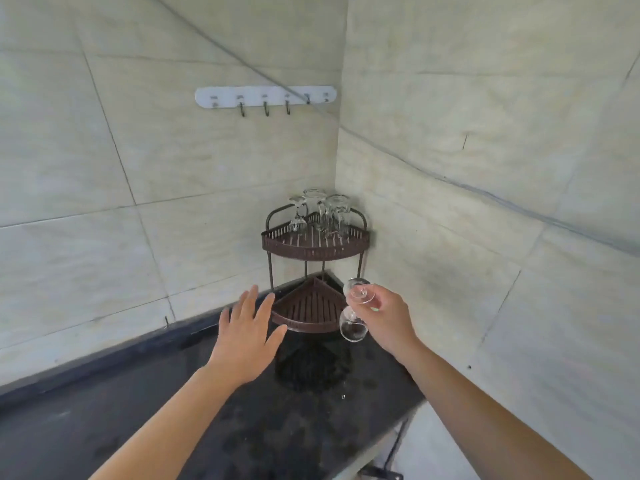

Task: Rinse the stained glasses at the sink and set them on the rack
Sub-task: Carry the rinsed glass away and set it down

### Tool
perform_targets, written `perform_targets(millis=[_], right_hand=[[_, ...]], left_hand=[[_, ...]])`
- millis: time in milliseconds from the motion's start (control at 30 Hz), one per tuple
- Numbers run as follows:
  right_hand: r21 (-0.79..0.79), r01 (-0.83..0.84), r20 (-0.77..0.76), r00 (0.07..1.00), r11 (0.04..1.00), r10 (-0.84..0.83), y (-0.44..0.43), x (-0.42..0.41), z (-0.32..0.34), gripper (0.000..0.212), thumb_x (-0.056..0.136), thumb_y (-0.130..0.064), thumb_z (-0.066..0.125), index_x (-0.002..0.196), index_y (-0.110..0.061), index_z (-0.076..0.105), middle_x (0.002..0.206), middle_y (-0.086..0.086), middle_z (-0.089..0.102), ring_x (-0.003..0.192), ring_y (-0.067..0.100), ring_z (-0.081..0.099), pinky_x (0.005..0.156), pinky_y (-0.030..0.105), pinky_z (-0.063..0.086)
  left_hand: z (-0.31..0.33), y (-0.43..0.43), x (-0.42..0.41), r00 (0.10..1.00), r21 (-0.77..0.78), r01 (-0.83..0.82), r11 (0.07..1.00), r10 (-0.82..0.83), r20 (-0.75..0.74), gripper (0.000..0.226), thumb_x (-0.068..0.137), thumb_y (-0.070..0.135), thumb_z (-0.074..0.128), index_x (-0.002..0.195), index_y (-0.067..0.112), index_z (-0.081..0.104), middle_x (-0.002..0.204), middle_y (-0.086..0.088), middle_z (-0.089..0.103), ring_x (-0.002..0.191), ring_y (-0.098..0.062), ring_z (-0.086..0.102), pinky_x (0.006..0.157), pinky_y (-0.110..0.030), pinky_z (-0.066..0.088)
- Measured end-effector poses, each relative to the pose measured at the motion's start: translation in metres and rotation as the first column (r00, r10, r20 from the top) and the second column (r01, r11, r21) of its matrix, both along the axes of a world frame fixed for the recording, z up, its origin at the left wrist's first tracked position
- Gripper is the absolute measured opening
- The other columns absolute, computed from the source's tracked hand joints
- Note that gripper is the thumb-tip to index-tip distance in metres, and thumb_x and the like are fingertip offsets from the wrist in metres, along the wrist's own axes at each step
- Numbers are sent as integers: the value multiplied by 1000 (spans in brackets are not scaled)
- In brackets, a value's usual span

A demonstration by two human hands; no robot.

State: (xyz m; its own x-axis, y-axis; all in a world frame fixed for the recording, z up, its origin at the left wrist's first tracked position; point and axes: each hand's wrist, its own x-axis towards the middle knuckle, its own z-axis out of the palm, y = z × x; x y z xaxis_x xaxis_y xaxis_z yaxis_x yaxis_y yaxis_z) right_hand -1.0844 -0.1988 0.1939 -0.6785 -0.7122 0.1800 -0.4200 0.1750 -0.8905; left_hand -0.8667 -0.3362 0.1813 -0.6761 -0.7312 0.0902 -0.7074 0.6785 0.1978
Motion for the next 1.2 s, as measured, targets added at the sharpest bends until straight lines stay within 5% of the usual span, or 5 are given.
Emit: perform_targets(millis=[300,567,800,967,1200], right_hand=[[-6,-29,21,999,1000,29,-114,-86,5,22,87,-30,79,108,-25,75,99,-12,74,93,1,67,77,17,48],[191,-207,182,968,959,172,-165,-133,-124,16,89,-35,76,105,-29,73,92,-29,64,86,-12,61,76,6,43],[241,-179,233,965,954,122,-238,-175,-212,18,92,-36,73,103,-21,74,104,-7,74,102,8,67,91,26,52],[197,-57,201,980,979,17,-294,-197,-258,10,83,-39,75,90,-34,70,93,-4,76,93,12,71,92,42,56],[146,-17,130,991,989,-2,-362,-209,-282,21,82,-36,75,97,-22,75,88,-8,75,87,8,71,86,32,56]], left_hand=[[14,-120,-100,999,-37,26,999,-27,-26,68,104,54,31,161,22,11,169,-9,-1,156,-28,-1,124,-52,13],[-105,-145,-159,980,188,-112,976,77,184,68,104,55,31,160,23,13,169,-9,1,156,-31,-2,124,-54,14],[-222,-154,-197,942,283,-162,945,63,330,66,105,52,27,161,24,5,169,-11,-10,155,-32,-12,124,-54,10],[-273,-168,-214,946,278,-166,946,73,315,63,106,52,19,161,27,2,168,-11,-13,154,-32,-15,123,-56,6],[-303,-169,-214,960,266,-184,946,116,253,60,106,54,18,161,32,7,169,-9,-12,154,-29,-17,123,-56,7]])
